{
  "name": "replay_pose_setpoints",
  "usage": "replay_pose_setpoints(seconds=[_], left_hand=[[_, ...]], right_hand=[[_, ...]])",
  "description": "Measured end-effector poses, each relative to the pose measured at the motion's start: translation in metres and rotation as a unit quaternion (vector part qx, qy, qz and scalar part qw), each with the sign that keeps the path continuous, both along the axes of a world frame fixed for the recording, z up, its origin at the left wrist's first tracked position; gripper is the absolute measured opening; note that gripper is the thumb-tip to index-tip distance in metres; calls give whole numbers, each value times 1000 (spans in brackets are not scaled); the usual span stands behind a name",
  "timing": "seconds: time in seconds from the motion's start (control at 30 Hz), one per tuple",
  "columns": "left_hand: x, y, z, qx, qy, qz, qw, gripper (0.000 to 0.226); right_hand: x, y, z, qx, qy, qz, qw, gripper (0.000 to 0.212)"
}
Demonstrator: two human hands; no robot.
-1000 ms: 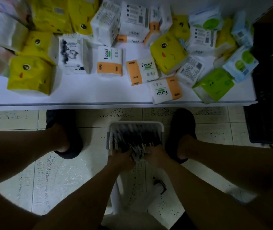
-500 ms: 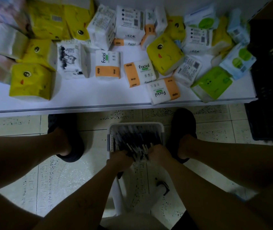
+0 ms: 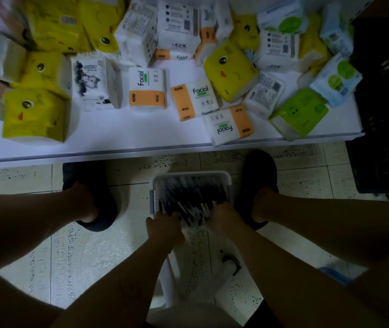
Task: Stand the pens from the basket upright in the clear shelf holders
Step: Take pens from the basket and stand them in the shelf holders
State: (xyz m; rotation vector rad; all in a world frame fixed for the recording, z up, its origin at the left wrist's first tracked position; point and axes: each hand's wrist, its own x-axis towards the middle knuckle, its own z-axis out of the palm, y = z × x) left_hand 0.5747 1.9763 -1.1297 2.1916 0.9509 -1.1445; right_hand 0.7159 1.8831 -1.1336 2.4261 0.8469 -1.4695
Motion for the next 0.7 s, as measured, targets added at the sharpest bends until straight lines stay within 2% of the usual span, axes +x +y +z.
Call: replay_pose_setpoints(seconds=[0.07, 0.13, 0.2, 0.3, 0.4, 0.43, 0.53, 0.6, 0.63, 0.7], left_hand=[[1, 0, -2, -24, 5, 47, 999, 55], [2, 2, -1, -41, -27, 140, 989, 39], [4, 7, 1, -41, -65, 242, 967, 22], [6, 16, 6, -28, -95, 374, 922, 13], [6, 20, 14, -24, -119, 435, 892, 5], [4, 20, 15, -32, -137, 457, 878, 6], [0, 20, 22, -101, -184, 533, 820, 53], [1, 19, 27, -139, -203, 540, 805, 67], [3, 20, 29, -152, -205, 538, 803, 65], [6, 21, 35, -164, -199, 518, 816, 40]], right_hand=[[-3, 2, 5, 14, 0, 21, 1000, 35], [-3, 2, 2, 10, -9, 35, 999, 37], [-3, 4, 3, 4, -13, 50, 999, 37], [-3, 7, 8, 0, -25, 54, 998, 30], [-2, 9, 10, 15, -63, 20, 998, 19], [-2, 9, 12, 18, -75, 2, 997, 17], [1, 10, 14, 35, -101, -48, 993, 16], [4, 13, 16, 47, -96, -103, 989, 22], [7, 15, 17, 54, -90, -124, 987, 26], [11, 18, 22, 63, -69, -155, 984, 31]])
